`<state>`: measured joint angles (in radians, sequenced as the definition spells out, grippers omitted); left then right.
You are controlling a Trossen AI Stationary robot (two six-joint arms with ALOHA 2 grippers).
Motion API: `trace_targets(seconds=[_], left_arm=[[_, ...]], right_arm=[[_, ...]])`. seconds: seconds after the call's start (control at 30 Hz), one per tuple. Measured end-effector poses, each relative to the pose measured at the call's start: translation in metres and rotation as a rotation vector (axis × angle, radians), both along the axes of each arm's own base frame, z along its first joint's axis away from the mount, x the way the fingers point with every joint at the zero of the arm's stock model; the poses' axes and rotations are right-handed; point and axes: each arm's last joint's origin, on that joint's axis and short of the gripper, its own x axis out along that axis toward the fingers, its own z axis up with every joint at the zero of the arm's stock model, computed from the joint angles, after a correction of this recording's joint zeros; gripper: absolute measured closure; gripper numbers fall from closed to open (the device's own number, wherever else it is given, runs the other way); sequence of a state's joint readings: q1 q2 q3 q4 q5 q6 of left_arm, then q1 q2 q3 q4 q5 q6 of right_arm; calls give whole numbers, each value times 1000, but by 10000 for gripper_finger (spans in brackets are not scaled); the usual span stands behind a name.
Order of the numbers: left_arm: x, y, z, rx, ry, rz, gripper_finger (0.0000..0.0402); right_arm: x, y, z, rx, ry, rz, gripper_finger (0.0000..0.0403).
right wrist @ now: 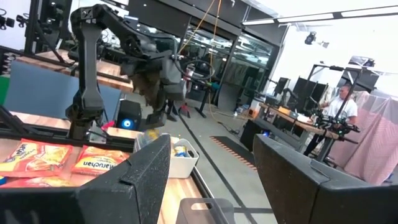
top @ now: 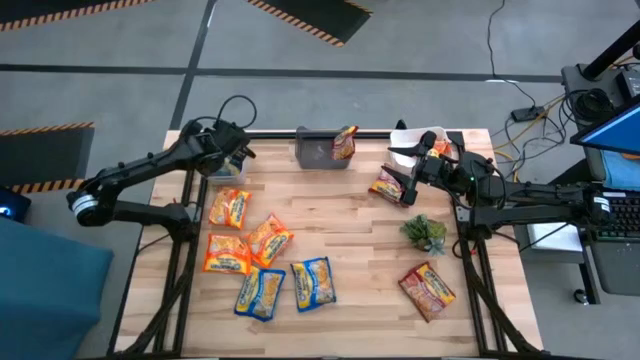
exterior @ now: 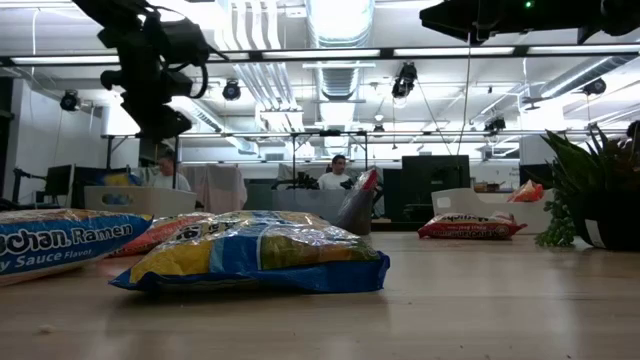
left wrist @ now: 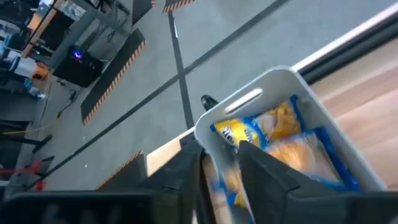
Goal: Sort Maruchan noodles
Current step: Put the orange noodle pack into the white bin
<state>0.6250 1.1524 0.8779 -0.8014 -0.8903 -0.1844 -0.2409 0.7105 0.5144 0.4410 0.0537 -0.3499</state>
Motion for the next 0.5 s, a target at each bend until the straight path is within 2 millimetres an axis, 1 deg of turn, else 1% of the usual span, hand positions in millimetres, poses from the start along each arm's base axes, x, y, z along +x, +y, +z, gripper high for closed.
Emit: trace_targets(seconds=[0.07, 0.13, 0.23, 0.3, 0.33, 0.4, 0.5], left_arm=[[7, 1, 4, -15, -33, -20, 274], [17, -1, 10, -78, -109, -91, 249], [35, -15, 14, -306, -260, -321, 227], [45, -29, 10, -442, -356, -369, 225], [48, -36, 6, -508, -380, -350, 225], [52, -51, -6, -606, -360, -255, 229], [56, -72, -27, -651, -223, -70, 232]], right_arm=[[0, 0, 0, 1, 1, 0, 183], [0, 0, 0, 2, 1, 0, 183], [0, 0, 0, 11, -1, 1, 183], [0, 0, 0, 12, -1, 1, 183], [0, 0, 0, 12, -1, 1, 183], [0, 0, 0, 15, -2, 2, 183], [0, 0, -1, 18, 0, 2, 183]])
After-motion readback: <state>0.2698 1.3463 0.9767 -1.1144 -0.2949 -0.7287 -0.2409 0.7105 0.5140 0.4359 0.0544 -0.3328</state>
